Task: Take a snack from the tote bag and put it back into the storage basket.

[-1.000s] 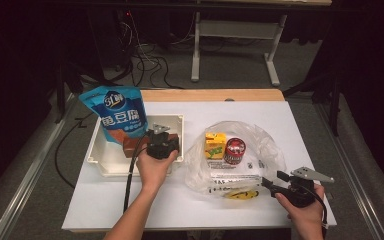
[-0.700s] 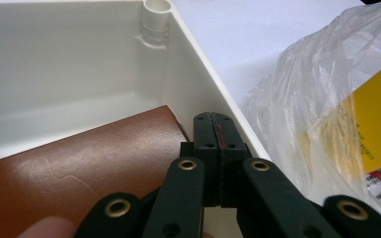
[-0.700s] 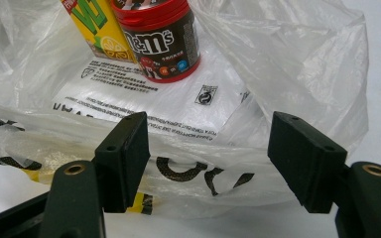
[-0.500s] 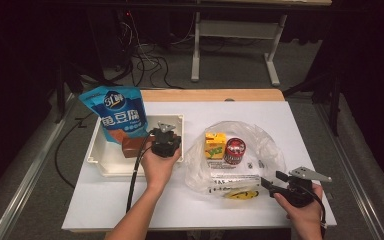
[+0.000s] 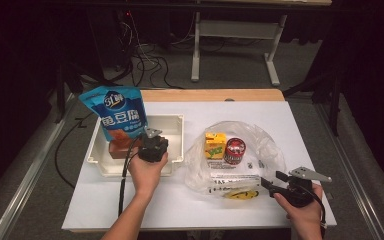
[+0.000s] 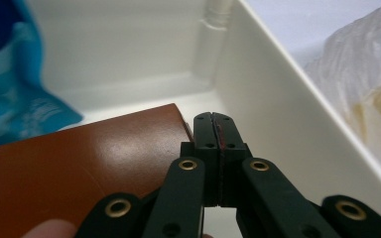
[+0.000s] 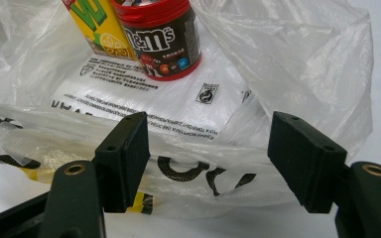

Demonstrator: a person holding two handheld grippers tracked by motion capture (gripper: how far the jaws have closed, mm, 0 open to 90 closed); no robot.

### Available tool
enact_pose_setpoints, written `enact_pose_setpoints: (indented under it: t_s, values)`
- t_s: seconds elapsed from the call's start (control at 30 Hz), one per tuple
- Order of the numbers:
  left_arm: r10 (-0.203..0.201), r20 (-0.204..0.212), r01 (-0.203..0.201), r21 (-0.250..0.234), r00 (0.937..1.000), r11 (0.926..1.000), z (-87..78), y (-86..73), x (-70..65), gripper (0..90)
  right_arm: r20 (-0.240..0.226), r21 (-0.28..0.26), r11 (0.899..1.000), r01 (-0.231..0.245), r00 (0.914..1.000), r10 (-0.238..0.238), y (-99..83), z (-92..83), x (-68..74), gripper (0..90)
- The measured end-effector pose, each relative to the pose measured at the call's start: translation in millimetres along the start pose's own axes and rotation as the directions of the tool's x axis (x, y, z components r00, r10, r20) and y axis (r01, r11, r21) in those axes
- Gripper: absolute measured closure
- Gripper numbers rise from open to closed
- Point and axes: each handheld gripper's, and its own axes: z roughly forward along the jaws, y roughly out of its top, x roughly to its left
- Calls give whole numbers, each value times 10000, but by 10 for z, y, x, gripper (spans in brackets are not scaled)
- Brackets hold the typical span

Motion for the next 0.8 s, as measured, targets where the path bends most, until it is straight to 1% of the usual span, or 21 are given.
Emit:
enact_pose_setpoints:
  t_s: [0.07,0.2,0.27,0.3,0.33,0.37,0.4,0.5,0.53,0.57,0.63,0.67,0.77,0.8]
  values:
    - [-81,-77,80,-48,9999,10000,-31,-20,55,900,6,-5,10000,6,10000,-6,0,0,1,329]
    - [-59,-246,57,-63,9997,10000,-96,-52,145,900,18,4,10000,-12,10000,12,0,5,4,329]
    - [-156,-283,152,-131,9995,9998,-114,-66,190,900,15,9,10000,-30,10000,30,1,4,11,329]
    - [-242,-252,239,-154,9994,9996,-128,-75,224,900,20,5,10000,-32,10000,32,1,3,13,329]
    - [-366,-139,363,-223,9992,9991,-130,-82,237,900,28,8,10000,-11,10000,11,0,2,13,329]
    - [-315,-97,313,-184,9995,9993,-137,-86,248,900,24,3,10000,-18,10000,18,0,2,13,329]
    - [-293,-104,291,-167,9995,9994,-142,-86,247,900,21,-15,10000,-24,10000,24,0,2,12,329]
    - [-411,-97,409,-236,9991,9989,-146,-92,245,900,8,-44,10000,-26,10000,26,0,-1,10,328]
    - [-583,-9,582,-297,9983,9979,-147,-92,247,900,3,-102,9999,13,10000,-13,2,-6,11,328]
    - [-672,157,676,-253,9976,9974,-159,-93,259,900,24,-140,9999,34,10000,-33,4,-8,12,328]
    - [-806,173,812,-366,9966,9960,-188,-109,256,900,60,-253,9996,87,9999,-85,11,-20,19,328]
    - [-848,258,858,-416,9961,9954,-208,-116,248,897,108,-292,9995,105,9999,-102,15,-28,28,328]
    - [-668,345,687,-589,9972,9959,-294,-133,213,866,189,-452,9990,45,9998,-37,31,-43,62,328]
    - [-626,344,648,-650,9974,9958,-324,-140,204,833,253,-567,9983,111,9996,-97,44,-51,87,329]
